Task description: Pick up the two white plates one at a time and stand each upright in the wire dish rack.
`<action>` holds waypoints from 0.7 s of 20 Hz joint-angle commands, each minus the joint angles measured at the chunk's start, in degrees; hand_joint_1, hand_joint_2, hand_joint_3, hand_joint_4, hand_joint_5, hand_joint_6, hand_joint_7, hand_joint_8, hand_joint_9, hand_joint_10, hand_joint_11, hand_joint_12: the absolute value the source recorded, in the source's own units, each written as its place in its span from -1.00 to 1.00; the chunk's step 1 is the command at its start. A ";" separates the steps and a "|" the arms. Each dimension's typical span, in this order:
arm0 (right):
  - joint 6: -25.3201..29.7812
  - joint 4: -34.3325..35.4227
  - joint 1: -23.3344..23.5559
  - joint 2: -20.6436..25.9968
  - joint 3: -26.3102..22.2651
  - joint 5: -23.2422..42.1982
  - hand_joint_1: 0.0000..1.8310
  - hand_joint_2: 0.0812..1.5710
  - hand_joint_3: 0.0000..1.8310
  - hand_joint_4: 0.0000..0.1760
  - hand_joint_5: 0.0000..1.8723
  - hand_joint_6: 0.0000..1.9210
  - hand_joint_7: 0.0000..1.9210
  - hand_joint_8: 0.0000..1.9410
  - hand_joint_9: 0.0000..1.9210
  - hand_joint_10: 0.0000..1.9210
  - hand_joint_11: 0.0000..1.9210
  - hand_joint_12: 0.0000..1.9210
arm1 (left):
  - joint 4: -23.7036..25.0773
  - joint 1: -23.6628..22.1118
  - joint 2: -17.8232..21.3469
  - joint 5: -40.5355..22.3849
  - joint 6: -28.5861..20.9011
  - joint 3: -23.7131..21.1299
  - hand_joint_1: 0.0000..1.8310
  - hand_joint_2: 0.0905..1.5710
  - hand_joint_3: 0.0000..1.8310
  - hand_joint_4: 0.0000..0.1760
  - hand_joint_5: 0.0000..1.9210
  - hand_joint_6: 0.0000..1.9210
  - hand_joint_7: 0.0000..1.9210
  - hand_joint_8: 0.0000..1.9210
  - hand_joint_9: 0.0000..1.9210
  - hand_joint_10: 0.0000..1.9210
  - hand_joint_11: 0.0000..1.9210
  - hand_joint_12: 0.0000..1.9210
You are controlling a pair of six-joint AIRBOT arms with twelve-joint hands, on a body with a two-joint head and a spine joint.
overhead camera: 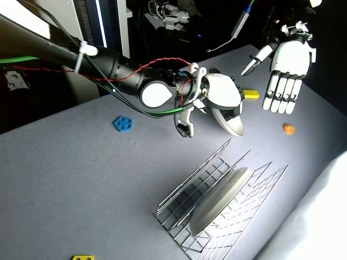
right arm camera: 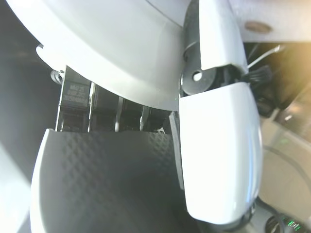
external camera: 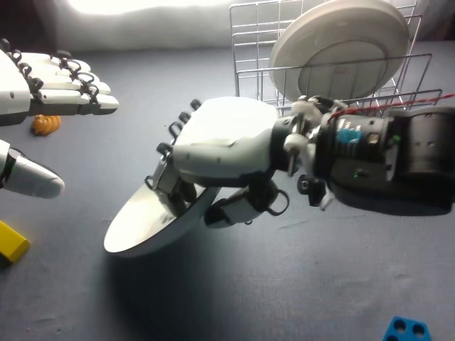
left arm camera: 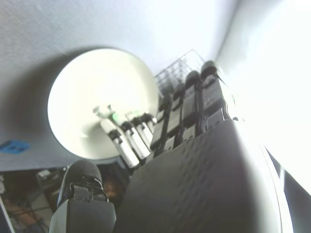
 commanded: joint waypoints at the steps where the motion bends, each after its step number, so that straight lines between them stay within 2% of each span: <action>1: 1.46 0.97 1.42 0.68 -0.67 6.86 0.51 0.35 -1.00 -1.00 0.07 -0.04 0.14 -0.23 -0.04 0.21 -0.13 0.28 | -3.10 -0.63 0.74 -1.47 -0.20 -0.08 -1.00 0.33 -1.00 -1.00 -1.00 -1.00 -1.00 -1.00 -1.00 -1.00 -1.00 -1.00; 6: 11.53 0.95 5.25 7.07 -6.10 4.53 0.51 0.36 -1.00 -1.00 0.03 0.03 0.13 -0.19 -0.05 0.21 -0.13 0.25 | -2.17 -0.66 1.10 -1.60 -0.49 -1.16 -1.00 0.34 -1.00 -1.00 -1.00 -1.00 -1.00 -1.00 -1.00 -1.00 -1.00 -1.00; 14: 26.75 0.91 11.99 14.44 -11.35 -1.25 0.51 0.34 -1.00 -1.00 0.06 -0.02 0.15 -0.23 -0.02 0.17 -0.11 0.22 | -0.25 -1.38 1.14 -0.50 -0.51 -2.94 -1.00 0.35 -1.00 -1.00 -1.00 -1.00 -1.00 -1.00 -1.00 -1.00 -1.00 -1.00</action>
